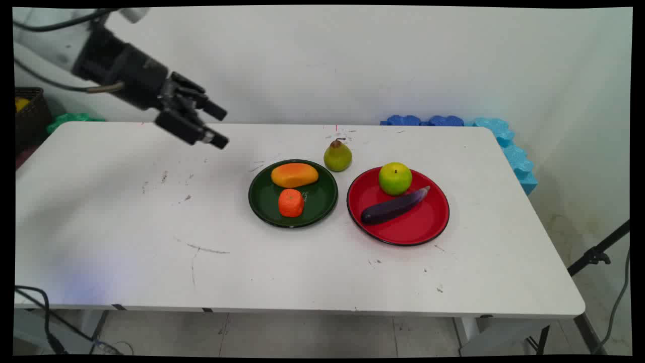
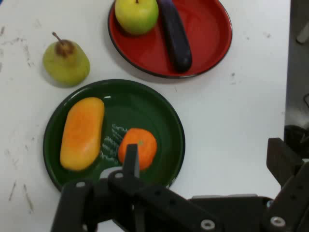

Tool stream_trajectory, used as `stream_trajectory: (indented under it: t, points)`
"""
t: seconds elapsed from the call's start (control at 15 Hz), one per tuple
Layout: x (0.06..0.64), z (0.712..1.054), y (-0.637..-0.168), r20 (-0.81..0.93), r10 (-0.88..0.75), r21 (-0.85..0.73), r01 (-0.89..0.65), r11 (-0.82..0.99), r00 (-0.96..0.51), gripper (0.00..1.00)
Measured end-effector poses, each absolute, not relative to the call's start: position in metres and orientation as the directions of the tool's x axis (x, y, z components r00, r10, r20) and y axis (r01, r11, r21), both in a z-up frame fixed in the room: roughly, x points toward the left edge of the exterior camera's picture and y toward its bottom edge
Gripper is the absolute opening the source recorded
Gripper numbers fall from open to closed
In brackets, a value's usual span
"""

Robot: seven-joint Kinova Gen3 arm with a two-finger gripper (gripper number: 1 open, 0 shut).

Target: Pick up the eggplant from the red plate

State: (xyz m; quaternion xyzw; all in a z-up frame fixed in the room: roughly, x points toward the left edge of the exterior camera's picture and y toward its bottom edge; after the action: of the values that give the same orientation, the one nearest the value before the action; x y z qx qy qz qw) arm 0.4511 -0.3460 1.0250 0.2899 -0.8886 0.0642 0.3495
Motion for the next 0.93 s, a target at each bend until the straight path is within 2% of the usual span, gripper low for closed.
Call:
stream_trajectory:
  t: [0.47,0.67,0.93]
  points:
    - [0.351,1.041,-0.382,0.59,-0.551,0.096,-0.626,0.774,-0.59,1.0]
    - [0.292,1.033,-0.4,0.548,-0.586,0.095,-0.652,0.752,-0.597,1.0]
    - [0.242,1.013,-0.422,0.512,-0.618,0.091,-0.678,0.729,-0.597,1.0]
